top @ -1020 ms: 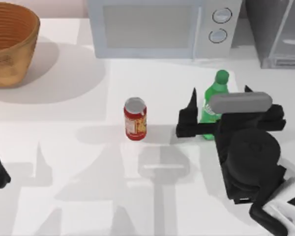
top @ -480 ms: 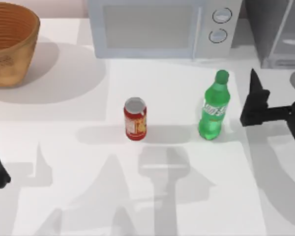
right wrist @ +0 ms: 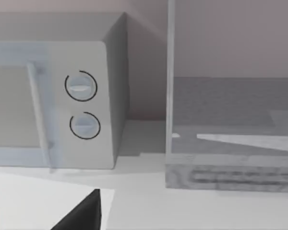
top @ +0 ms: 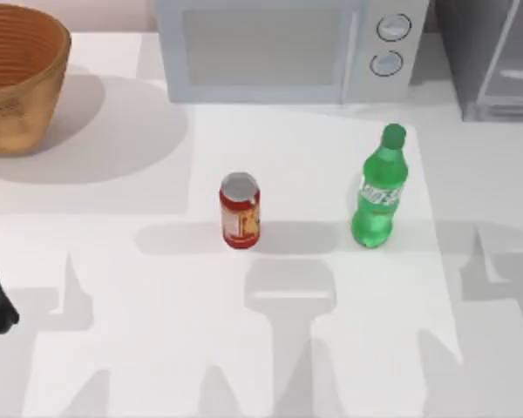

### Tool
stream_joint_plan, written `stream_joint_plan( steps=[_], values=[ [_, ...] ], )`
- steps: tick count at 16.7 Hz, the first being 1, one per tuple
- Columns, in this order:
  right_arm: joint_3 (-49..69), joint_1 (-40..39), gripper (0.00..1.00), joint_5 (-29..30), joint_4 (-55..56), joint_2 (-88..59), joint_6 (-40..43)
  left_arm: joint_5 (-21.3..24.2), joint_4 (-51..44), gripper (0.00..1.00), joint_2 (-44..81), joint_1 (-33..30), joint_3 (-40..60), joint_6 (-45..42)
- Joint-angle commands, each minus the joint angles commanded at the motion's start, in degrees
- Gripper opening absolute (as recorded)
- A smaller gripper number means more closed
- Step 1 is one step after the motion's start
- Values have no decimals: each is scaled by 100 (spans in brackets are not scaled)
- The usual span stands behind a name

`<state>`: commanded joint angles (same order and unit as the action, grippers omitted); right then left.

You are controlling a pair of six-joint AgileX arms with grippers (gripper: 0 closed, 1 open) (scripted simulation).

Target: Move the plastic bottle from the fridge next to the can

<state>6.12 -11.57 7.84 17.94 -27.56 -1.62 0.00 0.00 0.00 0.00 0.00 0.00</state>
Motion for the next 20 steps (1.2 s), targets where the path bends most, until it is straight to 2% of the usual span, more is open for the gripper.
stream_joint_plan(
  steps=[7, 16, 20],
  values=[
    [-557, 1051, 100, -707, -1634, 2480, 130, 0, 0, 100, 0, 0, 0, 0],
    [-541, 1143, 100, -772, -1855, 2795, 159, 0, 0, 100, 0, 0, 0, 0],
    [-48, 1150, 100, -771, -2714, 3389, 162, 0, 0, 100, 0, 0, 0, 0]
  ],
)
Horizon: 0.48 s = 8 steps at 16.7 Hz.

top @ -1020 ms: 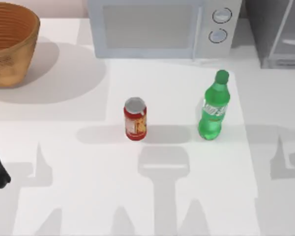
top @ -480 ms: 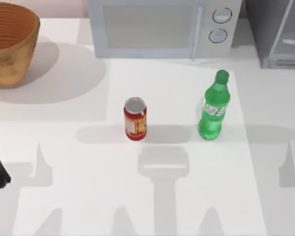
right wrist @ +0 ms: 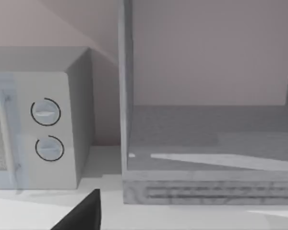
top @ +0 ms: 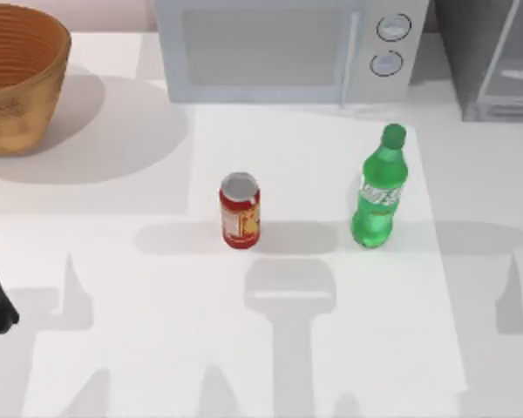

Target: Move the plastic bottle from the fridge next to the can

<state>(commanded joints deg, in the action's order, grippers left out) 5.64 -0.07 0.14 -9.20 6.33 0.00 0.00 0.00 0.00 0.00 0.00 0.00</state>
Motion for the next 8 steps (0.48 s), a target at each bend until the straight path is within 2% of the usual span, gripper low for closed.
stream_joint_plan(
  steps=[8],
  values=[
    [1674, -2, 100, -23, -3852, 2043, 6, 0, 0, 100, 0, 0, 0, 0]
  ],
)
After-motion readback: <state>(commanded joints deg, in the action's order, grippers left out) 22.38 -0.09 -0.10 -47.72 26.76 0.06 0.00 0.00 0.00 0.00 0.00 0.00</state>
